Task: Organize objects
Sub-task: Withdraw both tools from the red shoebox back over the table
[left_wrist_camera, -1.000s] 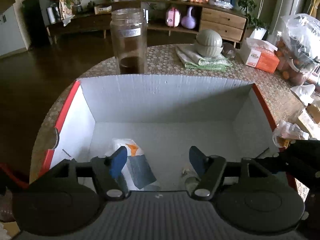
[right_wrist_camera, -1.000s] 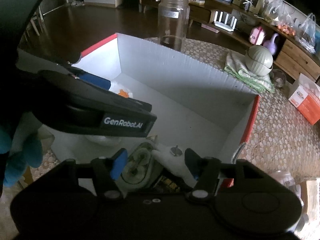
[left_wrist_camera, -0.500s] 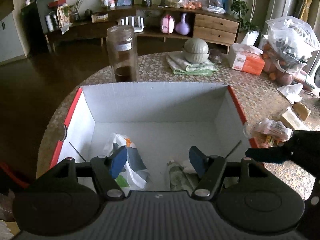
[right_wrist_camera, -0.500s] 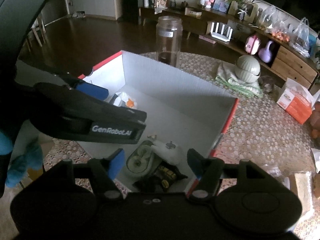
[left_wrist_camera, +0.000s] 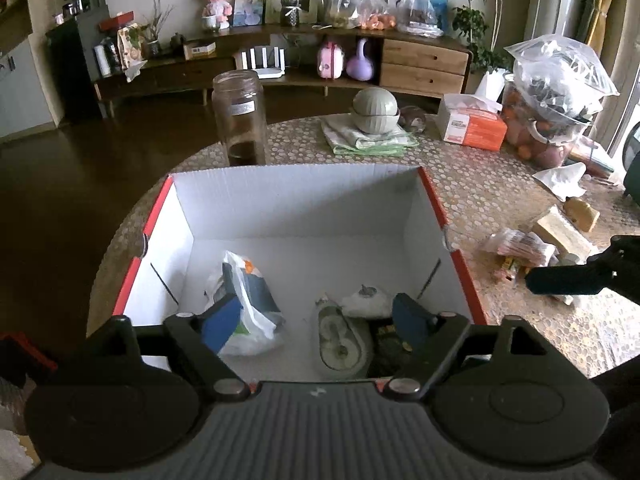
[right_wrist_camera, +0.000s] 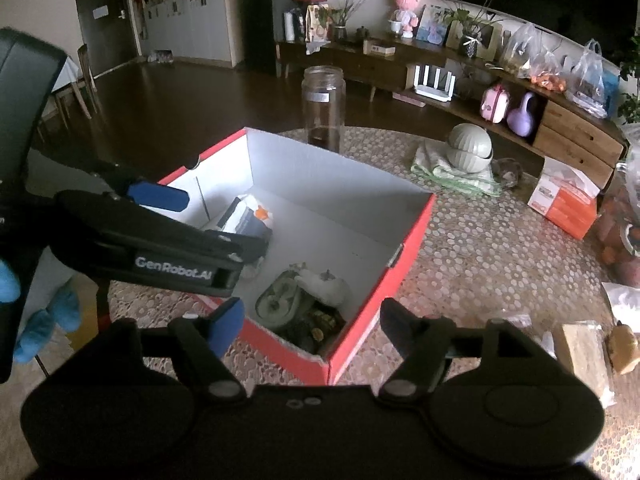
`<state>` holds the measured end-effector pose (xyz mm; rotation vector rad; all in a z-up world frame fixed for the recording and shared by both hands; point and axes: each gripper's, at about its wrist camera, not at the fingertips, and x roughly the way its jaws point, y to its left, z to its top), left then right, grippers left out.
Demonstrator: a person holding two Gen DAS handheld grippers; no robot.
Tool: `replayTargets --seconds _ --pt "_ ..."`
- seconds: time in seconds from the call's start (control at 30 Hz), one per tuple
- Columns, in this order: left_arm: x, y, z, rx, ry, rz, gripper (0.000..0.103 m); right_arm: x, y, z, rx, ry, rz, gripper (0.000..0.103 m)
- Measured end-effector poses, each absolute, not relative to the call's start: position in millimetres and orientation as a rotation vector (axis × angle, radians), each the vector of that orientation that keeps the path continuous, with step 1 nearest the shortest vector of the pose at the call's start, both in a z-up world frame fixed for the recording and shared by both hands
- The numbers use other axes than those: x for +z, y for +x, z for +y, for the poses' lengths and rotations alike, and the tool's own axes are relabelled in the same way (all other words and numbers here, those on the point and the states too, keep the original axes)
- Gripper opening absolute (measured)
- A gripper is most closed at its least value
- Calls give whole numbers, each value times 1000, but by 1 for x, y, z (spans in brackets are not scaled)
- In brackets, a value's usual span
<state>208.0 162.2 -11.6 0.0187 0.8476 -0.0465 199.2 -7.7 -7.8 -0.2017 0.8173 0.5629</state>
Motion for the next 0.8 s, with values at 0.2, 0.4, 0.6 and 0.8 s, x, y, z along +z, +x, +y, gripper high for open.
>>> replayTargets --seconds 0.2,0.4,0.6,0.8 --pt "-6 190 147 -50 42 823 92 -7 183 -33 560 -179 803 79" --pt "-3 173 127 -64 35 785 103 -11 168 -68 531 -155 796 84" --pt "-5 159 98 -117 55 777 103 -18 156 -111 478 -138 779 84" --pt "-7 147 60 -186 84 773 103 -21 150 -151 426 -95 781 84"
